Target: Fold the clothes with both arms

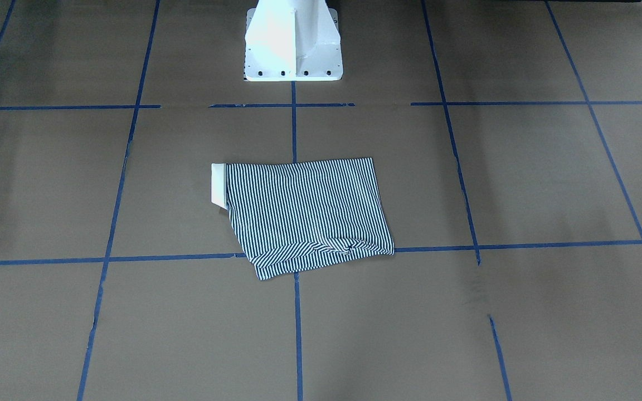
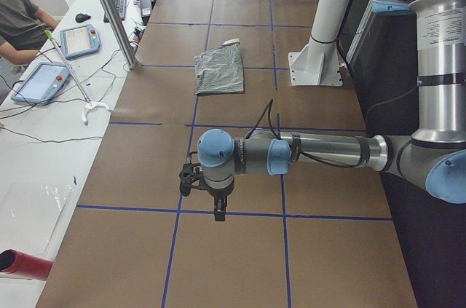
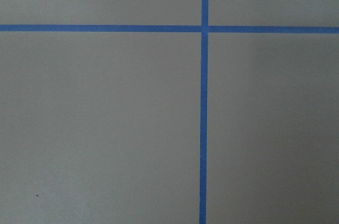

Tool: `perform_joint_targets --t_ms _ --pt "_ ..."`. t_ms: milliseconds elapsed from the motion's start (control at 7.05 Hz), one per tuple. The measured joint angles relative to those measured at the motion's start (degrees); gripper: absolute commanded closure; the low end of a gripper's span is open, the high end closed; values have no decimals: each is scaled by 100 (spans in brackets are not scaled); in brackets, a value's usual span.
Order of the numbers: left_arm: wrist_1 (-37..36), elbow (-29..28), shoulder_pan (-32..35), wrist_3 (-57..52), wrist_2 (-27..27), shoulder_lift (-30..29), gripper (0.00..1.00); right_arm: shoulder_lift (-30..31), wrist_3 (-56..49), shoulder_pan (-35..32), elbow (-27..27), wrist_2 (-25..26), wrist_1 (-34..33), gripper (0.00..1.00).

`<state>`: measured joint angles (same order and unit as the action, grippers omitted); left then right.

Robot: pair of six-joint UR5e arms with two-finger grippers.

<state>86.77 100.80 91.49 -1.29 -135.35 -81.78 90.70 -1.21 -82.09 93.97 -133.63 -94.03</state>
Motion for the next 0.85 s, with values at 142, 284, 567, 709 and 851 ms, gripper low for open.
perform_joint_targets --t_ms 142,284,567,709,851 --pt "9 -7 0 -2 -2 -3 0 11 -1 0 124 143 5 0" --pt "20 -8 0 -3 -30 -7 0 18 0 0 264 354 5 0" --pt "37 13 0 -3 -154 -12 0 80 36 0 376 522 -6 0" --pt "40 38 0 -3 -184 -13 0 97 45 0 383 535 -9 0" --pt "41 53 0 -7 -196 -16 0 100 49 0 381 538 -10 0"
